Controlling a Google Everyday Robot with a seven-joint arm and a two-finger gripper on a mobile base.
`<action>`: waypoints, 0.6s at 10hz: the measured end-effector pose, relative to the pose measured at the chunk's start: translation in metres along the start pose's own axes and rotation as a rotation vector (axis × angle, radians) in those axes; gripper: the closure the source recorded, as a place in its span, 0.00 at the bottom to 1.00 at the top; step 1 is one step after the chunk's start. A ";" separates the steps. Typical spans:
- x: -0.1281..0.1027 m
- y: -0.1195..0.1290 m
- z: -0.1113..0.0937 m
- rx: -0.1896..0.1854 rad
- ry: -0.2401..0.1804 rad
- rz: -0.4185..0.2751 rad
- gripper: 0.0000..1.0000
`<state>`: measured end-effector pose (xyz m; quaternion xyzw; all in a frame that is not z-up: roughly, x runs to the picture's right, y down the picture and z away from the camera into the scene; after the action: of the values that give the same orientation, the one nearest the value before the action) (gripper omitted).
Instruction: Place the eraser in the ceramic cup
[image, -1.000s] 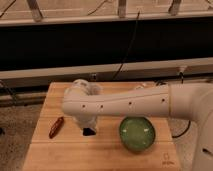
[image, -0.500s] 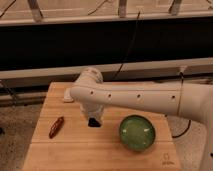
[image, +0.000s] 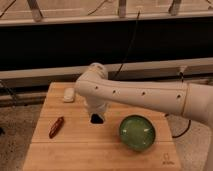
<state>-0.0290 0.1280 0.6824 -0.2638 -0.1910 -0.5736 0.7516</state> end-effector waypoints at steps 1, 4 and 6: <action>0.004 0.001 -0.002 0.004 -0.008 0.001 0.95; 0.011 0.005 -0.004 0.009 -0.023 0.007 0.95; 0.023 0.012 -0.006 0.013 -0.030 0.013 0.95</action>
<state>-0.0112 0.1092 0.6891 -0.2687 -0.2041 -0.5634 0.7542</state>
